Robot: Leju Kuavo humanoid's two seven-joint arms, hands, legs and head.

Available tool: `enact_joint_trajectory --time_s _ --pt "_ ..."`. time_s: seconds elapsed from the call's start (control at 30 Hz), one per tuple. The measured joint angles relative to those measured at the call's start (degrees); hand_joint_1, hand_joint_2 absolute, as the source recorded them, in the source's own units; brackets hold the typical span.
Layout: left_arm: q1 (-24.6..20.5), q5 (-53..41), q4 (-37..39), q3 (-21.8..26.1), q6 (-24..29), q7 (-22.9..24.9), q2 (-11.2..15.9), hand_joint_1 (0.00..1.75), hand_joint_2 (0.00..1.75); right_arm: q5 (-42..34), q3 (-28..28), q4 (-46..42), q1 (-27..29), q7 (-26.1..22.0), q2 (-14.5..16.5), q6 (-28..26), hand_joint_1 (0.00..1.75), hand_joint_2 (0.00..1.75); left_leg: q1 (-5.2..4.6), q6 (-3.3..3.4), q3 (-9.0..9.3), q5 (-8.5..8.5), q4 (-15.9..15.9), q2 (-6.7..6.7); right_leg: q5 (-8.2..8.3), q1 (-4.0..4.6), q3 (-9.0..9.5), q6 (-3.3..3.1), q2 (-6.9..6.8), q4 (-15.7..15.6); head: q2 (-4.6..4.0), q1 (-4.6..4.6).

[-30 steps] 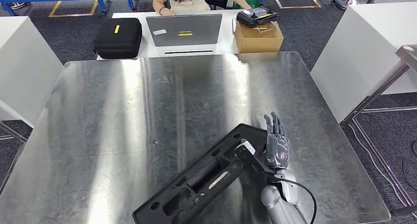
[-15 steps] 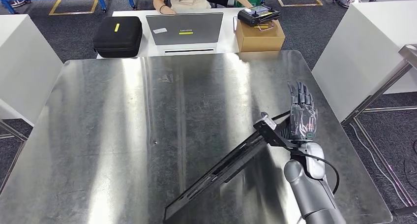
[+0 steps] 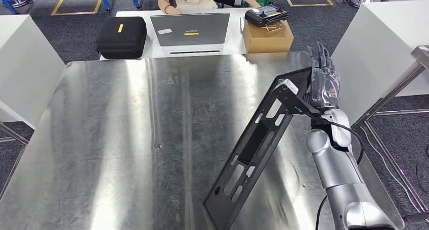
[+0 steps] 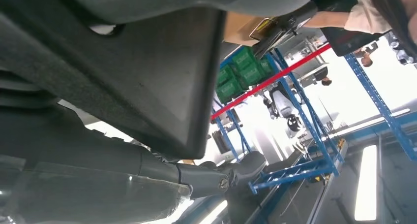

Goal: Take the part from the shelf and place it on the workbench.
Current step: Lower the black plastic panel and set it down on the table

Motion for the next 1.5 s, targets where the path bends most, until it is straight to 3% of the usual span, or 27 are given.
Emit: enact_joint_trajectory --time_s 0.67,0.97,1.5 --pt "0.0 0.5 0.0 0.6 -0.6 -1.0 0.0 0.00 0.00 -1.8 2.5 8.0 -9.3 1.2 -0.4 5.7 0.00 0.00 0.01 0.00 -0.11 0.01 0.0 -0.05 0.00 0.00 -0.11 0.01 -0.04 0.0 0.00 0.00" --pt "0.0 0.7 0.0 1.3 -0.9 -1.3 0.0 0.00 0.00 -0.5 5.6 15.7 -8.3 3.4 0.0 9.8 0.00 0.00 0.00 0.00 -0.15 0.01 0.0 -0.10 0.00 0.00 -0.16 0.01 -0.09 0.0 0.00 0.00" --pt "0.0 0.9 0.0 1.6 -1.1 -1.0 0.0 0.00 0.00 1.0 8.1 20.4 -9.9 5.3 0.0 15.9 0.00 0.00 0.00 0.00 -0.17 0.01 0.0 -0.08 0.01 0.00 -0.16 0.01 -0.08 0.0 0.00 0.00"
